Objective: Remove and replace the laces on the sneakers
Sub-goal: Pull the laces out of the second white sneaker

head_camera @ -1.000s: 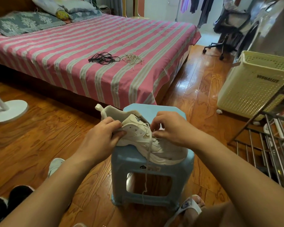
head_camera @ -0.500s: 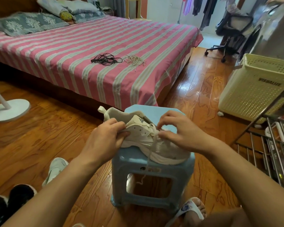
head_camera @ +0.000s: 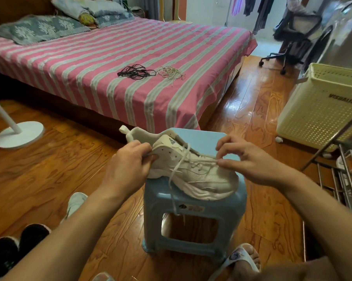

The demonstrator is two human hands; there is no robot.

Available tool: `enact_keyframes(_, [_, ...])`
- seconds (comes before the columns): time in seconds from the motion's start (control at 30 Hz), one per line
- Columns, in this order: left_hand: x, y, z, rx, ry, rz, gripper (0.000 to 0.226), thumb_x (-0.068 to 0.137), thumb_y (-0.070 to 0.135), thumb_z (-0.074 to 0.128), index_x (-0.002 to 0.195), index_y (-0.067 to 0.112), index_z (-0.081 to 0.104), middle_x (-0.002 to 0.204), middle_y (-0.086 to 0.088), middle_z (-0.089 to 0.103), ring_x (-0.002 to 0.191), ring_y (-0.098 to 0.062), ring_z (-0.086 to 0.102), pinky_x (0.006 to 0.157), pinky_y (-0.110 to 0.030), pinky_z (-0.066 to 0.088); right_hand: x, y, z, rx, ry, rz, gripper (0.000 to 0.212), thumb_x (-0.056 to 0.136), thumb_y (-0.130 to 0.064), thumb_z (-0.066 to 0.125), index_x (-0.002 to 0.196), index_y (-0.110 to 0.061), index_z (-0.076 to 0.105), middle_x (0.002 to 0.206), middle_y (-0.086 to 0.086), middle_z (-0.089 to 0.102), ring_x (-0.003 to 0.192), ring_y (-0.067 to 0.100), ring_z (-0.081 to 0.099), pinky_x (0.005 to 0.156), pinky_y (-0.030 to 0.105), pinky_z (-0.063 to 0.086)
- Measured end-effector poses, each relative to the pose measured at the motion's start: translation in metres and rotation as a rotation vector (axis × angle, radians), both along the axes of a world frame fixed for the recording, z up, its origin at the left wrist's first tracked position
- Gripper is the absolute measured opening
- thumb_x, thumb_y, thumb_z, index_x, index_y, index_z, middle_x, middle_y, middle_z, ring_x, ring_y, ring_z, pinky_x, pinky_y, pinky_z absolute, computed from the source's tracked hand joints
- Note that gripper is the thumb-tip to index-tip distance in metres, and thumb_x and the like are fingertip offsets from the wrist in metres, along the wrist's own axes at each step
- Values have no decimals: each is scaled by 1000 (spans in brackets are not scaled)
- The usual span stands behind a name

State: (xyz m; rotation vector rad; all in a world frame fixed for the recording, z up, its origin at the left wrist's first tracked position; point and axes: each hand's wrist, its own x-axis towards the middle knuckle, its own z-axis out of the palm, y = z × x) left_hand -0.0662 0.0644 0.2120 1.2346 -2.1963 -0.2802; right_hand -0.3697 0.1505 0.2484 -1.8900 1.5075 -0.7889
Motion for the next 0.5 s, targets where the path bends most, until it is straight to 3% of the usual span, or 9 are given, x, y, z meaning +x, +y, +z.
enact_keyframes(0.07, [-5, 10, 1, -33, -36, -16, 16, 96, 34, 66, 86, 21, 64, 80, 10, 50, 68, -14, 52, 56, -34, 47, 11, -2, -4, -92, 235, -28, 15, 85, -45, 73, 95, -35, 72, 117, -12, 51, 119, 4, 42, 103, 21, 33])
enact_keyframes(0.13, [-7, 14, 0, -42, -33, -6, 17, 96, 33, 66, 86, 20, 64, 79, 9, 51, 68, -15, 52, 55, -34, 47, 34, -6, -10, -219, 378, -52, 30, 81, -53, 74, 100, -30, 71, 111, -10, 53, 110, 9, 42, 96, 21, 36])
enact_keyframes(0.2, [-8, 16, 1, -46, -27, 0, 17, 96, 33, 65, 86, 19, 65, 79, 7, 52, 68, -16, 53, 56, -36, 50, 57, -11, -21, -400, 536, -67, 28, 83, -44, 74, 94, -20, 68, 98, -2, 59, 95, 19, 47, 83, 35, 46])
enact_keyframes(0.27, [-10, 21, 1, -53, -30, -6, 17, 97, 33, 64, 88, 19, 66, 80, 7, 53, 67, -15, 54, 54, -36, 51, 75, -16, -26, -544, 609, -96, 17, 86, -29, 73, 86, -15, 65, 85, 2, 60, 82, 24, 48, 66, 42, 46])
enact_keyframes(0.37, [-4, 16, 0, -50, -33, 32, 16, 97, 31, 63, 87, 18, 66, 78, 7, 51, 66, -13, 52, 54, -34, 49, 66, -14, -21, -643, 546, -28, 13, 89, -20, 70, 79, -14, 63, 82, 2, 60, 80, 25, 48, 67, 38, 40])
enact_keyframes(0.43, [7, 4, 1, -30, -22, 107, 16, 97, 27, 63, 85, 17, 64, 77, 7, 49, 68, -13, 49, 55, -33, 44, 33, -12, -13, -529, 315, -188, 18, 88, -18, 72, 74, -13, 62, 89, 0, 59, 90, 23, 47, 79, 40, 42])
enact_keyframes(0.5, [11, 0, 4, -28, -25, 125, 16, 97, 25, 62, 83, 17, 62, 76, 8, 46, 68, -14, 46, 55, -29, 35, -2, -8, -8, -322, 236, -338, 13, 88, -20, 75, 79, -16, 66, 108, 0, 57, 107, 18, 45, 96, 43, 42])
